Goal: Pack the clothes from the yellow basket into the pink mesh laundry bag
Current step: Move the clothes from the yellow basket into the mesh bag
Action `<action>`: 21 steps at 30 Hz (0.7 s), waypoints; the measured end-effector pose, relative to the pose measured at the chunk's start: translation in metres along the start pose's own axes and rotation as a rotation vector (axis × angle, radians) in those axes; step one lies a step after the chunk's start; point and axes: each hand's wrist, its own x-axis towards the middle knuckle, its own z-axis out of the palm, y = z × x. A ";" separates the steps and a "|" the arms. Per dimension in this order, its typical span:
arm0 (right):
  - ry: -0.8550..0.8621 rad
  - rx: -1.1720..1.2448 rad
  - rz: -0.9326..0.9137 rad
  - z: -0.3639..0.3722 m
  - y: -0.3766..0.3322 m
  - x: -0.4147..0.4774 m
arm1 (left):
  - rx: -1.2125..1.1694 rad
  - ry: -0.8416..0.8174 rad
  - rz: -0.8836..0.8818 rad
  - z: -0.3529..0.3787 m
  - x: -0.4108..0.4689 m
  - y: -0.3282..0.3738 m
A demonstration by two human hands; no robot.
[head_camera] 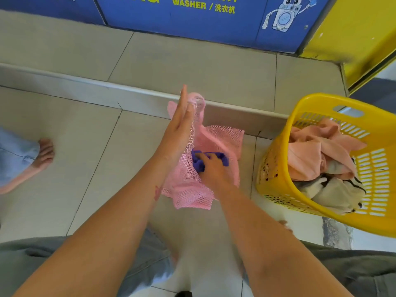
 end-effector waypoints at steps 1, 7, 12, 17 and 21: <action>-0.036 -0.142 0.008 0.004 0.012 0.002 | -0.022 0.025 0.010 -0.003 0.004 0.001; -0.023 -0.551 0.148 -0.014 0.057 -0.005 | -0.067 0.129 0.023 -0.029 0.021 -0.011; 0.005 -0.424 0.122 -0.023 0.044 -0.012 | 0.215 0.160 -0.091 -0.026 0.005 -0.035; 0.166 -0.357 0.066 -0.034 0.020 -0.025 | 0.506 0.158 -0.237 -0.024 -0.011 -0.048; 0.401 -0.205 -0.132 -0.068 -0.010 -0.039 | 0.704 0.087 -0.338 -0.025 -0.013 -0.057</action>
